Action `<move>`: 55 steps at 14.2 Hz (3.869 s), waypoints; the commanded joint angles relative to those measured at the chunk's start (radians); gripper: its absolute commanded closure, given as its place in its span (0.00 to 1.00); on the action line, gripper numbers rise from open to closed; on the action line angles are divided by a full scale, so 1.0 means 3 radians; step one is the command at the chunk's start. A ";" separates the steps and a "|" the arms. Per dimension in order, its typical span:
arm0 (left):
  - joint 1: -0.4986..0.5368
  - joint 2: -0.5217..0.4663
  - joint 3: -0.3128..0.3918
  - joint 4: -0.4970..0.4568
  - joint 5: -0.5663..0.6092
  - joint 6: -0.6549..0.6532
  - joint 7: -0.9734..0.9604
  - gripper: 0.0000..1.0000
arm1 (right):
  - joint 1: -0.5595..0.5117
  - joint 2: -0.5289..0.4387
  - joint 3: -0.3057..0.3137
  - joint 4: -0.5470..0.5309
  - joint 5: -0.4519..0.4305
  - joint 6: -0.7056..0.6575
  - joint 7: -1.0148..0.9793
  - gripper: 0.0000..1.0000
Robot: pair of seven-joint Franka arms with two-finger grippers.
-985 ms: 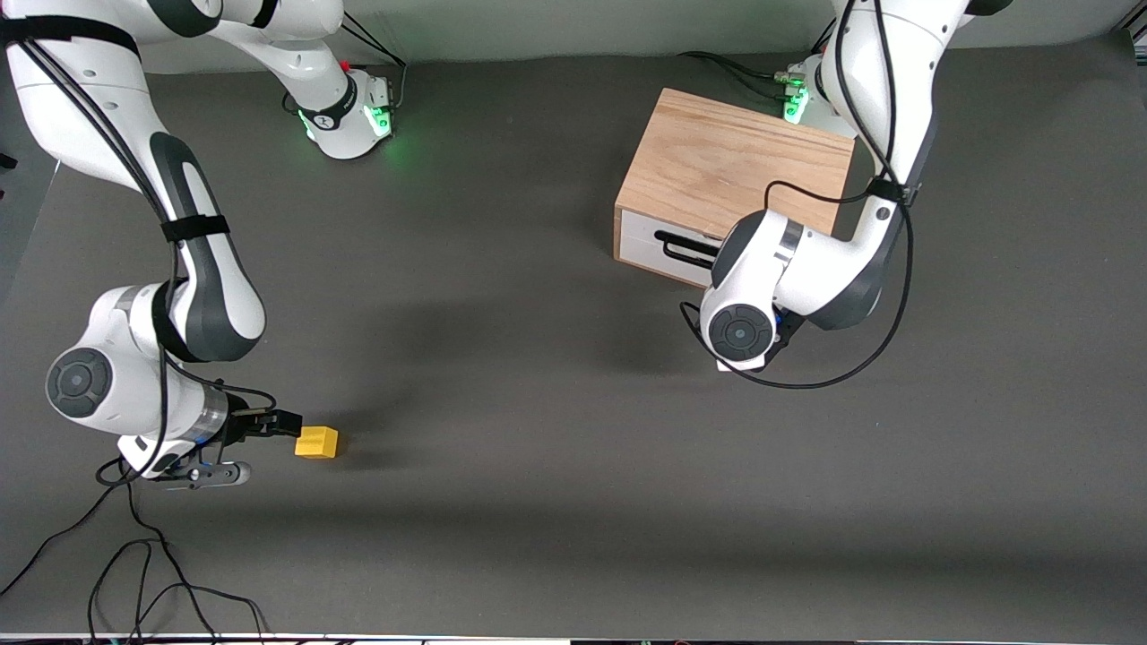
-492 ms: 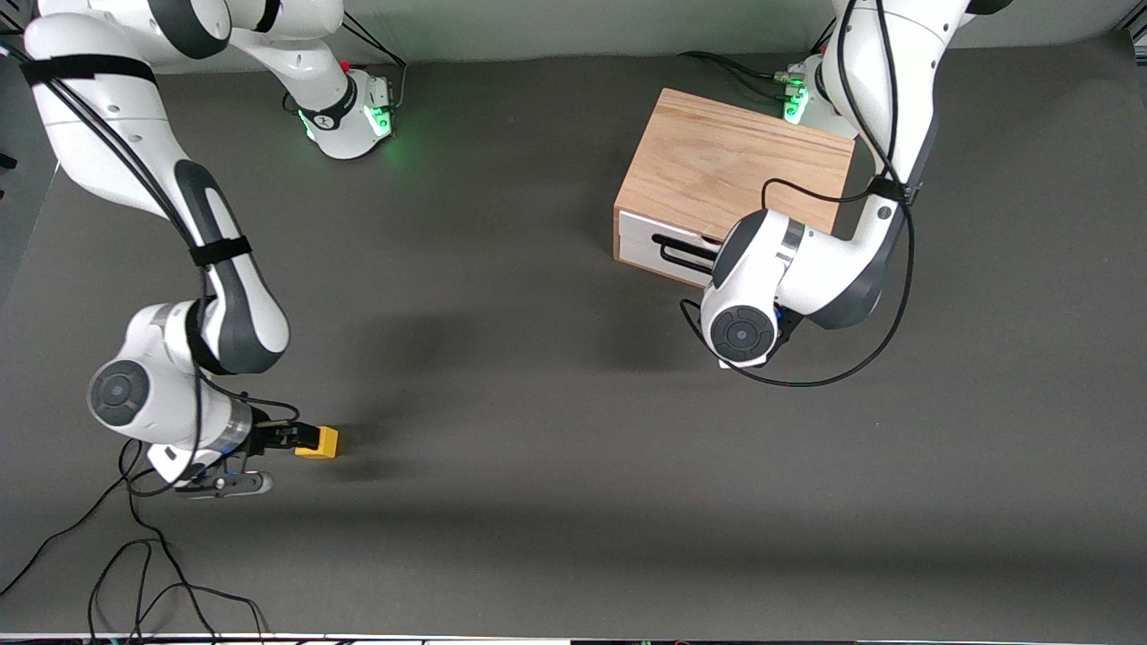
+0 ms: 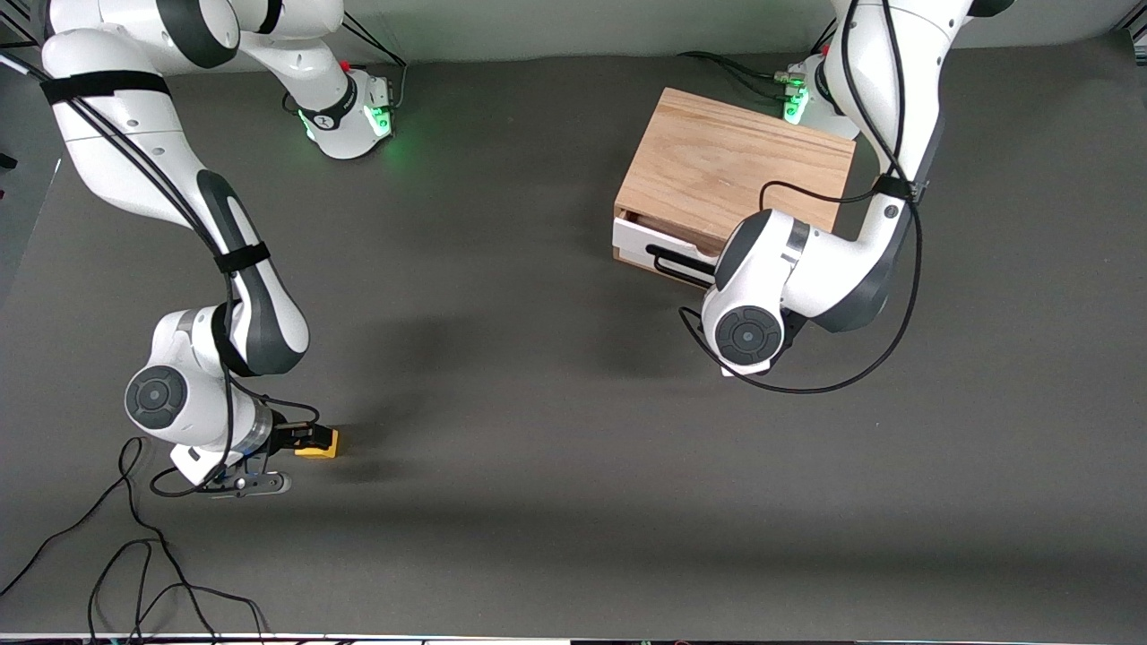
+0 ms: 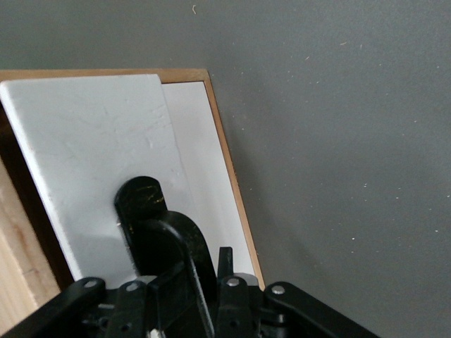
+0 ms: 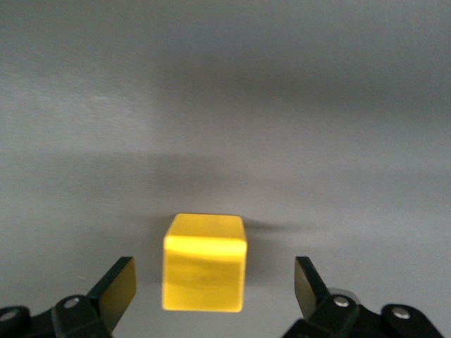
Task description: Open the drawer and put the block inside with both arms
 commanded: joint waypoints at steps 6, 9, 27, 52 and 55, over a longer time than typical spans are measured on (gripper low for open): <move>0.0090 0.0524 0.0011 0.0951 0.0049 0.0171 0.0133 1.00 | -0.0025 0.0052 -0.0001 -0.0117 0.0131 0.0232 0.0116 0.00; 0.0085 0.0519 0.0012 0.0967 0.0141 0.0242 0.0133 1.00 | -0.0025 0.0057 -0.0001 -0.0127 0.0131 0.0237 0.0116 0.00; 0.0529 -0.0216 0.0012 0.1530 0.0391 -0.1408 0.2165 0.00 | 0.0332 -0.0260 0.0029 0.0259 0.0131 -0.0531 0.0477 0.86; 0.1128 -0.1716 0.0017 0.0020 0.0381 -0.0115 0.4168 0.00 | 0.2900 0.0358 0.0193 0.1887 0.0300 -0.1184 0.4503 0.85; 0.1174 -0.1664 0.0012 0.0088 0.0386 -0.0161 0.4213 0.00 | 0.2946 0.0359 0.0193 0.1862 0.0295 -0.1194 0.4555 0.85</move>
